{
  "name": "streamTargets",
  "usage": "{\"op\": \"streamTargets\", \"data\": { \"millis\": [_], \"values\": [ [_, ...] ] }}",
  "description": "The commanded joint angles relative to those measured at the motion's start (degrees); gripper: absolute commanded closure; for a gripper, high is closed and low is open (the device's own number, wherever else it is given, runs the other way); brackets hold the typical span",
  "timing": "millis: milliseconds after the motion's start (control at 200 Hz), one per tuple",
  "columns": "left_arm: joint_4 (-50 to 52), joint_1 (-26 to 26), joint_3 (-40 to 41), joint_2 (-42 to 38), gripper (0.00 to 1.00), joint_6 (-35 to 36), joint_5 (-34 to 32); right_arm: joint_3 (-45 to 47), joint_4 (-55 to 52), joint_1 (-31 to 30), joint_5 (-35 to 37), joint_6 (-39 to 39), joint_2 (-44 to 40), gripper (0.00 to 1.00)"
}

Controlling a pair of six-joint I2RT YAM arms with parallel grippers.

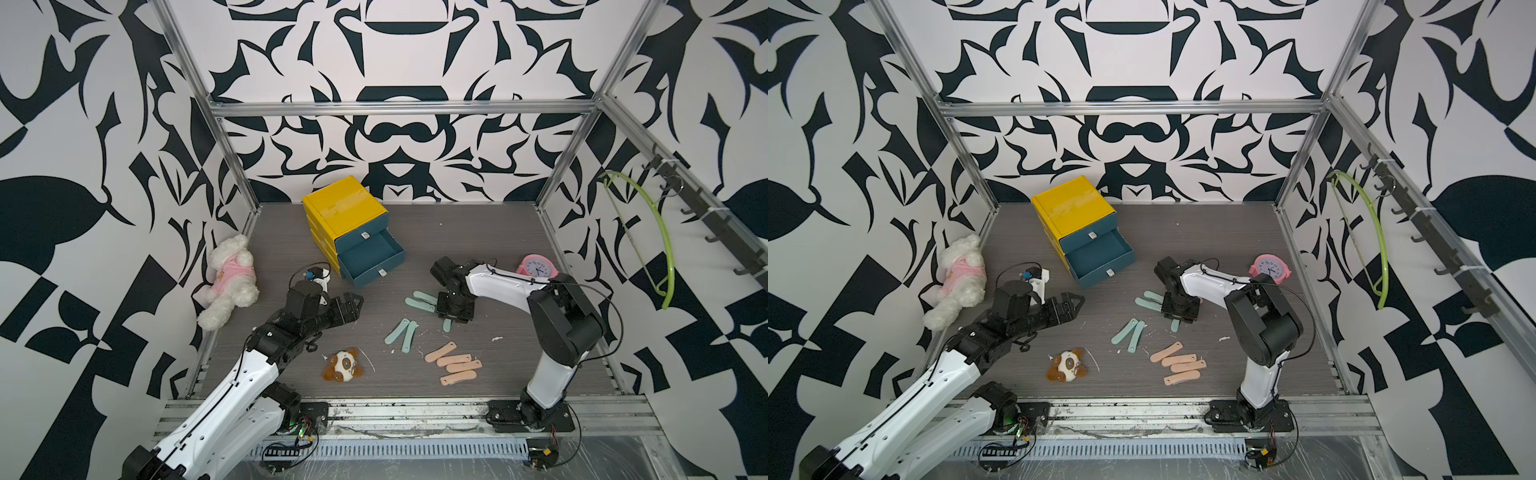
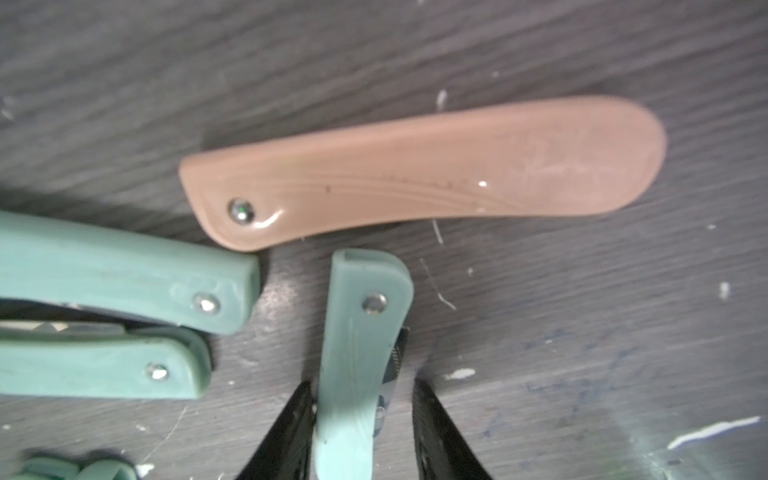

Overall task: Place the fruit knives into the drawer by color
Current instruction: Pick up the fruit knife from the center of the board.

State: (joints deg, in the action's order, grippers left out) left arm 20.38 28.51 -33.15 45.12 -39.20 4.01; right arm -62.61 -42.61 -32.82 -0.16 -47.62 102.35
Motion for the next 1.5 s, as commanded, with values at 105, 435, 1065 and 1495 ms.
{"op": "streamTargets", "data": {
  "millis": [105,435,1065,1495],
  "values": [
    [0.0,0.1,-0.1,0.5,0.01,0.2,-0.2,0.6,-0.7,0.0,0.3,3.1,2.2,0.67],
    [0.8,0.1,-1.5,2.7,0.01,0.0,0.2,3.8,3.5,-0.1,0.4,6.4,-1.6,0.87],
    [4.8,0.1,-4.2,4.0,0.01,3.9,2.1,10.5,22.9,-6.3,3.5,17.3,-26.5,0.92],
    [5.2,0.1,-4.5,4.8,0.01,3.8,2.0,-19.1,31.1,-10.7,-4.4,19.7,-10.2,0.9]
  ]
}}
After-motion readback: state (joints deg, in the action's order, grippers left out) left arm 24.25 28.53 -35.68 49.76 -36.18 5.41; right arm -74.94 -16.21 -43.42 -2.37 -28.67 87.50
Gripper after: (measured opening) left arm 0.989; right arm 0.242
